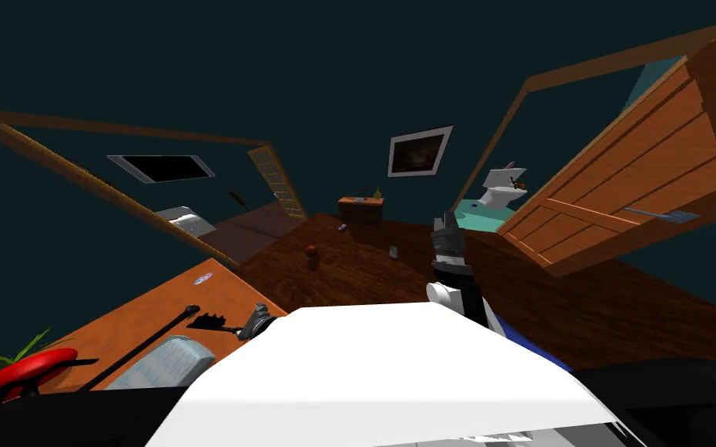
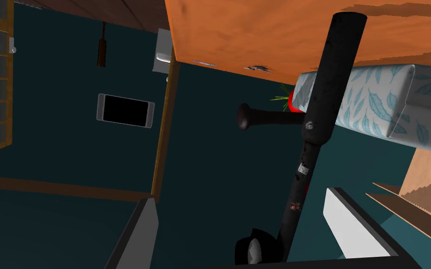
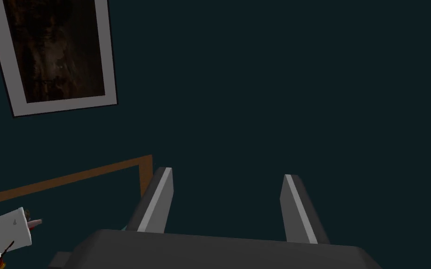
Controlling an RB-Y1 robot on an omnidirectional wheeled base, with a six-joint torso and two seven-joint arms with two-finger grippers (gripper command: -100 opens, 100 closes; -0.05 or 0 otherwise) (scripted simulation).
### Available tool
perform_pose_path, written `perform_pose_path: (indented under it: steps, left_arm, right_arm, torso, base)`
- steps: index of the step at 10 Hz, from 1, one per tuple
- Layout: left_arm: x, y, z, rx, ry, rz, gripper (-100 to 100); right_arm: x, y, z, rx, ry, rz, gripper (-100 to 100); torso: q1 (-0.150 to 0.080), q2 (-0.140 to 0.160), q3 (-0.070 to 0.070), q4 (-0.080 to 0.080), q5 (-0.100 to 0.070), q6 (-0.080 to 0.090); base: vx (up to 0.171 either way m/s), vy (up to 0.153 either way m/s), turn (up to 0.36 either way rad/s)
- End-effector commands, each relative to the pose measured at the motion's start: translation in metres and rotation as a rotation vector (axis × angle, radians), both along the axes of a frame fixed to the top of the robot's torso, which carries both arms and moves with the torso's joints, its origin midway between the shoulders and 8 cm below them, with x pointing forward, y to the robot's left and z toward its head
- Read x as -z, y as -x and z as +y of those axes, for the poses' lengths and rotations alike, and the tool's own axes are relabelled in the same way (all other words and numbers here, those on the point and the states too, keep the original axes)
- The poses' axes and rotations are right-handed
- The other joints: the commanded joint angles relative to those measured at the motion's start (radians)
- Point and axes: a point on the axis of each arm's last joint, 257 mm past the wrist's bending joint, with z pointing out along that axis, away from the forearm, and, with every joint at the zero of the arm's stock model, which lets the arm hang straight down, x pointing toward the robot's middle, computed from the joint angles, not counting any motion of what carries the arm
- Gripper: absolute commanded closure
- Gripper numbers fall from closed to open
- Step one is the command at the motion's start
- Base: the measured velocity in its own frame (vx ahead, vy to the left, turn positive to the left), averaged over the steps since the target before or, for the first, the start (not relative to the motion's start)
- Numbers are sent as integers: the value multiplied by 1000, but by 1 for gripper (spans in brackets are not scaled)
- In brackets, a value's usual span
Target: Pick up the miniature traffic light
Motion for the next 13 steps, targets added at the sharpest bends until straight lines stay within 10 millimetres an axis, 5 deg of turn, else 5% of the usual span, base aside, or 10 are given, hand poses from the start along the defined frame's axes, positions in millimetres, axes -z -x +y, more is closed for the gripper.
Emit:
perform_pose_path:
  steps: [1,8,13]
  left_arm:
    - [-9,12,11,-16,-54,24,-100]
    - [-27,77,37,-73,-200,161,-100]
    - [-31,85,40,-78,-222,179,-100]
  right_arm:
    - [0,0,0,0,0,0,0]
    - [0,0,0,0,0,0,0]
    - [0,0,0,0,0,0,0]
  torso:
    - [0,0,0,0,0,0]
    - [2,-2,-1,0,0,0]
    - [1,-5,-3,-1,0,0]
  base:
    - [-100,25,-324]
    - [-84,17,-193]
    - [-28,9,-46]
